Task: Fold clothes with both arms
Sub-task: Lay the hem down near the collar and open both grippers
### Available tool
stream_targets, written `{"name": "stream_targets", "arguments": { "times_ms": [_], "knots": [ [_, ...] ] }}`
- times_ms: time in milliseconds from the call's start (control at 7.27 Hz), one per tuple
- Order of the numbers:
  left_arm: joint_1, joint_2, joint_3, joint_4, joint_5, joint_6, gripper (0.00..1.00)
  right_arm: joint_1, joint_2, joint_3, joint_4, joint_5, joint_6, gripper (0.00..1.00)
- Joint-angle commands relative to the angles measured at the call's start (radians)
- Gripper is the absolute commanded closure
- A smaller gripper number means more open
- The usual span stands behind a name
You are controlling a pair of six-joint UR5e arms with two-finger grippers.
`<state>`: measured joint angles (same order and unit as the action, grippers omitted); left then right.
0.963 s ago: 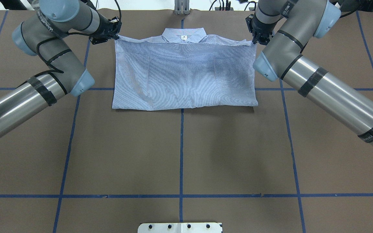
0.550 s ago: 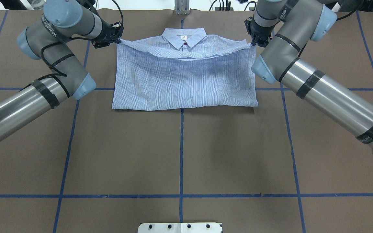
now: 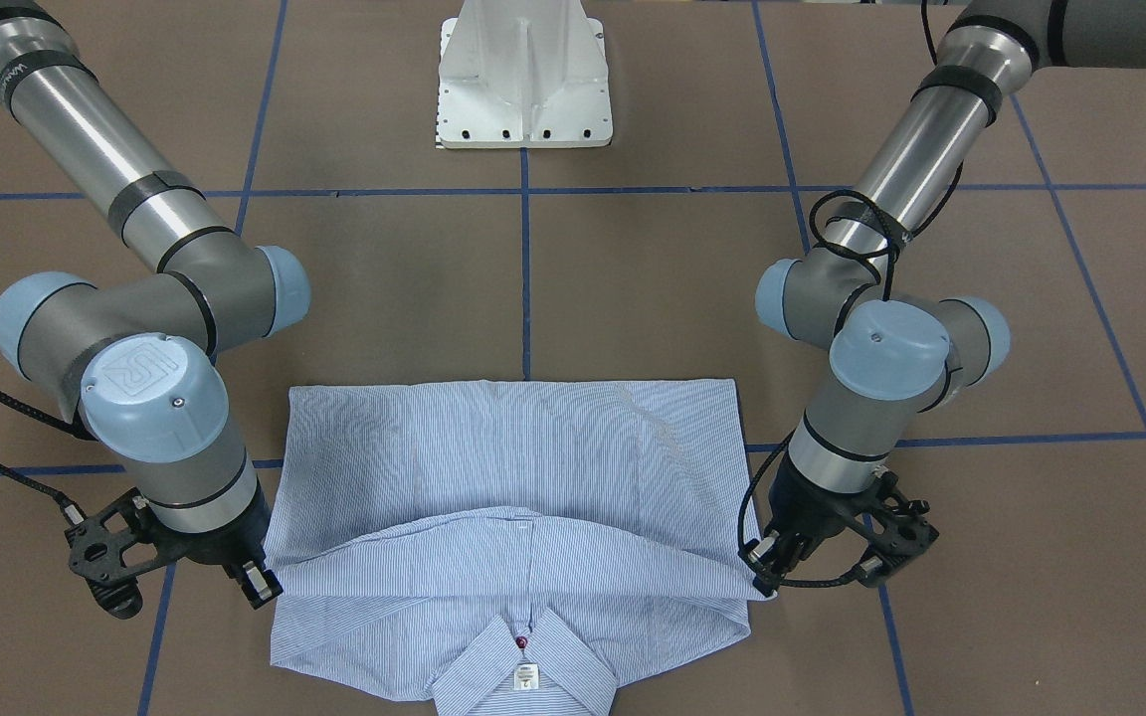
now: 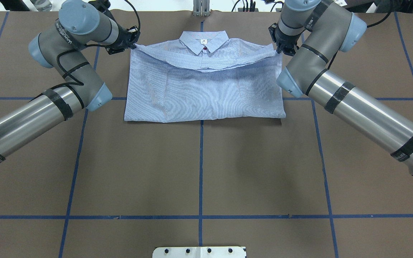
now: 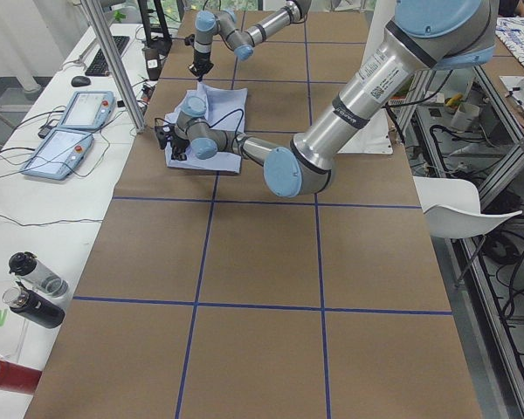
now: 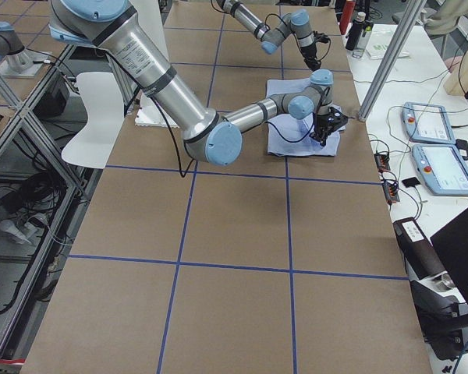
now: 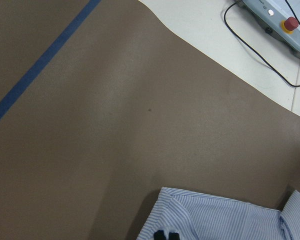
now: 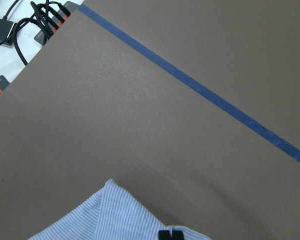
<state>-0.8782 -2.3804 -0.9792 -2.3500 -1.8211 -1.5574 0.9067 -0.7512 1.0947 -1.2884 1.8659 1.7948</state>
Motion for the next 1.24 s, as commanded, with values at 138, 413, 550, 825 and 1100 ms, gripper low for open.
{"name": "stream_targets", "arguments": {
  "times_ms": [138,413,550,825,1100],
  "knots": [
    [0.001,-0.002,0.048,-0.04,0.005,0.016,0.69,-0.011,0.019,-0.081,0.078,-0.027,0.0,0.45],
    [-0.001,0.001,0.05,-0.043,0.005,0.037,0.38,-0.006,0.042,-0.081,0.077,-0.025,0.012,0.01],
    [-0.004,0.003,0.05,-0.044,0.005,0.037,0.35,0.001,0.041,-0.075,0.078,-0.019,0.014,0.01],
    [-0.034,0.026,0.018,-0.046,-0.001,0.077,0.35,0.004,0.004,0.014,0.071,0.004,0.021,0.01],
    [-0.034,0.133,-0.106,-0.112,-0.006,0.08,0.35,-0.015,-0.223,0.306,0.069,0.047,0.029,0.01]
  ]
}}
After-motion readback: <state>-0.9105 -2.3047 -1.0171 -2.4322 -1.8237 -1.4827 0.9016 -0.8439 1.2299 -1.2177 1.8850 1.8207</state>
